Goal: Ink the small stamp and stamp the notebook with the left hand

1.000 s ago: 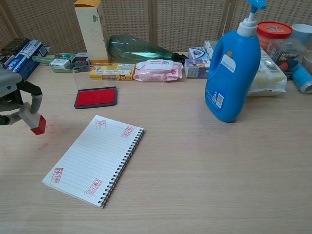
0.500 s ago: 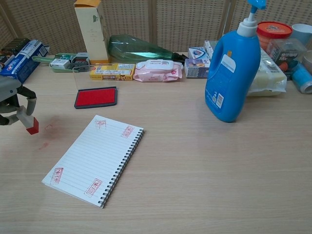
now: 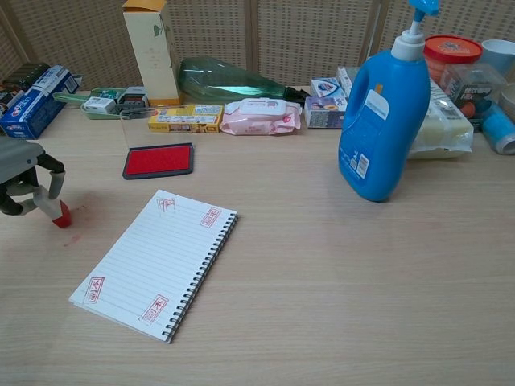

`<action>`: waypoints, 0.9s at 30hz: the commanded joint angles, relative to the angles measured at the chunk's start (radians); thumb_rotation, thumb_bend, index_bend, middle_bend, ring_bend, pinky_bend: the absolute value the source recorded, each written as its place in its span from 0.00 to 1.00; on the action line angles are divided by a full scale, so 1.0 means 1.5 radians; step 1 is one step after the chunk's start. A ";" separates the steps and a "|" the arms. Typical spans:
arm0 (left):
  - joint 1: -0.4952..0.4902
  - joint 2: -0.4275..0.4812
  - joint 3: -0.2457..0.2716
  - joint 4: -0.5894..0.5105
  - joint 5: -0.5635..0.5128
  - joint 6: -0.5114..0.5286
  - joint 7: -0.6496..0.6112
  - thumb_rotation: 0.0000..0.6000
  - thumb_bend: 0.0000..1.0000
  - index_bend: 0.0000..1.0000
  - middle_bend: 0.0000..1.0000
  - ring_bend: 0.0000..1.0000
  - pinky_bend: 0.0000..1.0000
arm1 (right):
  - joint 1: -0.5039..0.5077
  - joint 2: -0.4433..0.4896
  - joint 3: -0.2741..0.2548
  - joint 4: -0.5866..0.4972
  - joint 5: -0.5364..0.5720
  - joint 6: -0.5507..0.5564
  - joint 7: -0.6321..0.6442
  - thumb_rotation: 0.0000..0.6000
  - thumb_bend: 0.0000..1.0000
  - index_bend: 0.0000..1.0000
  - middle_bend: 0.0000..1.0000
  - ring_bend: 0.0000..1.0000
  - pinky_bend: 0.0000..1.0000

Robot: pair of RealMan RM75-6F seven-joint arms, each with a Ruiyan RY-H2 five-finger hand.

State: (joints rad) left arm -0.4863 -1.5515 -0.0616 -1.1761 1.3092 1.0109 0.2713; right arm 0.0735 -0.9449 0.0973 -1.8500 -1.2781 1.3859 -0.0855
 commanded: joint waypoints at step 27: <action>-0.026 0.015 -0.027 -0.046 -0.057 -0.021 0.081 1.00 0.33 0.45 1.00 1.00 1.00 | -0.002 0.004 -0.001 -0.003 -0.005 0.003 0.004 1.00 0.07 0.12 0.03 0.00 0.00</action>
State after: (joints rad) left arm -0.5201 -1.5334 -0.0967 -1.2369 1.2350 0.9867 0.3805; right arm 0.0706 -0.9393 0.0950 -1.8542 -1.2855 1.3910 -0.0789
